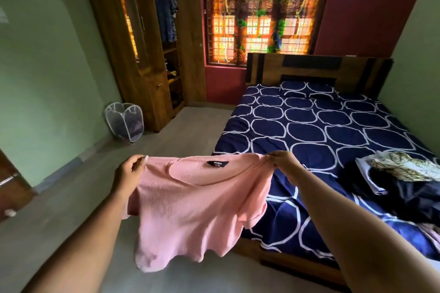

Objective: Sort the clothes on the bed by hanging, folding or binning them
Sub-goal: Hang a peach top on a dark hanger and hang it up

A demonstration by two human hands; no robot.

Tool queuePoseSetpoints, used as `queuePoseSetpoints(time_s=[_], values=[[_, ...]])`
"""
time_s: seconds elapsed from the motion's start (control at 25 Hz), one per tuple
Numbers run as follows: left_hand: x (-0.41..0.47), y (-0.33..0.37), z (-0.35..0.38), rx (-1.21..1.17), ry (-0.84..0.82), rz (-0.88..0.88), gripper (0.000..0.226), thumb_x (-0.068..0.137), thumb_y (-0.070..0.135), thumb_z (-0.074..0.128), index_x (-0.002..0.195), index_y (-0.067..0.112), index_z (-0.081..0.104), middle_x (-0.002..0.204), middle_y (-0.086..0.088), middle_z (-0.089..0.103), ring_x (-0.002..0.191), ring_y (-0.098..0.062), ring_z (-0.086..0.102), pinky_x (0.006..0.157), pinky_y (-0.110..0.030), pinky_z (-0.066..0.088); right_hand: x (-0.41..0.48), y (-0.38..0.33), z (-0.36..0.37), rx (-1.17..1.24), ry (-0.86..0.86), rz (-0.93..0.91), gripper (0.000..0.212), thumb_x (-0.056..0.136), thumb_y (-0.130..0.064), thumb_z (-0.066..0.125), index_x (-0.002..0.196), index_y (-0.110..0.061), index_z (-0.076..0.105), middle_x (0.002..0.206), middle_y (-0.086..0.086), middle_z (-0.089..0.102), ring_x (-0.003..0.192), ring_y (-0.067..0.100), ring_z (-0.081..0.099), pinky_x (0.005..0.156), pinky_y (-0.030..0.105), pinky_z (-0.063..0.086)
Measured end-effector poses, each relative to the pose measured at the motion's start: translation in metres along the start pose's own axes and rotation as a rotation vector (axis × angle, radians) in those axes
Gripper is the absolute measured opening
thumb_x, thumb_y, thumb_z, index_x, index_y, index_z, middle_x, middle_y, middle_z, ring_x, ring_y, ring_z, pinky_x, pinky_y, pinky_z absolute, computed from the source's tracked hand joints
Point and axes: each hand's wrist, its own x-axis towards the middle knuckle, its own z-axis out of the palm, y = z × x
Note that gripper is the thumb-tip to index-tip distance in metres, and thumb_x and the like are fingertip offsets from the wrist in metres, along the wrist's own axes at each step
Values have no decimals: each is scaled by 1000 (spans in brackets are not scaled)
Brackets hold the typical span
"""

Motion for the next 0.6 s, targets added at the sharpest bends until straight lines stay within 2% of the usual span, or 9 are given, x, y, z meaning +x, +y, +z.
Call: queuePoseSetpoints(time_s=[0.04, 0.12, 0.2, 0.28, 0.36, 0.4, 0.48, 0.6], values=[[0, -2, -1, -27, -85, 26, 8, 87, 22, 70, 92, 27, 65, 91, 0, 68, 93, -23, 63, 73, -16, 44, -3, 2, -2, -5, 33, 4, 9, 87, -8, 62, 90, -8, 70, 78, 6, 66, 69, 16, 56, 70, 27, 49], [-4, -1, -3, -9, -306, 68, 28, 69, 33, 84, 85, 37, 62, 87, 10, 68, 86, -10, 62, 72, -18, 45, -10, 5, -10, -19, 77, -1, 13, 88, -4, 59, 82, -12, 67, 73, 4, 61, 67, 15, 53, 59, 20, 45], [-8, 7, 8, 87, -454, 103, 31, 64, 35, 86, 82, 35, 61, 85, 8, 67, 76, -3, 57, 71, -18, 43, -16, 8, -20, -149, 104, -18, 13, 90, -4, 55, 85, -14, 62, 76, 5, 58, 72, 18, 51, 56, 21, 40], [-11, 12, 28, 176, -439, 146, 23, 76, 29, 80, 76, 31, 58, 78, 3, 65, 73, -13, 58, 68, -23, 43, -21, 15, -35, -322, 128, -57, 14, 91, -5, 53, 89, -18, 58, 81, 6, 56, 75, 19, 50, 60, 25, 37], [-12, 19, 47, 222, -380, 182, 20, 83, 29, 73, 74, 31, 56, 72, 1, 63, 71, -24, 60, 63, -29, 42, -29, 21, -56, -317, 86, -71, 22, 89, 0, 52, 82, -22, 55, 75, 4, 53, 67, 18, 47, 57, 25, 35], [-13, 24, 56, 236, -349, 208, 17, 85, 29, 71, 77, 27, 57, 70, 1, 61, 70, -26, 59, 61, -30, 39, -35, 25, -66, -250, 43, -56, 24, 87, 2, 53, 79, -21, 57, 73, 3, 52, 64, 16, 45, 56, 24, 36], [-18, 36, 75, 229, -304, 266, 15, 86, 26, 70, 89, 15, 60, 72, 2, 59, 68, -27, 57, 60, -29, 36, -50, 32, -88, -132, -23, 8, 20, 82, 2, 59, 78, -17, 62, 73, 4, 56, 67, 17, 49, 64, 28, 39], [-24, 59, 104, 283, -342, 378, 20, 88, 22, 67, 104, 17, 57, 82, 2, 60, 66, -23, 54, 61, -29, 37, -69, 48, -120, -102, -69, 58, 20, 82, 7, 64, 83, -13, 63, 80, 4, 62, 75, 16, 55, 71, 27, 46]])
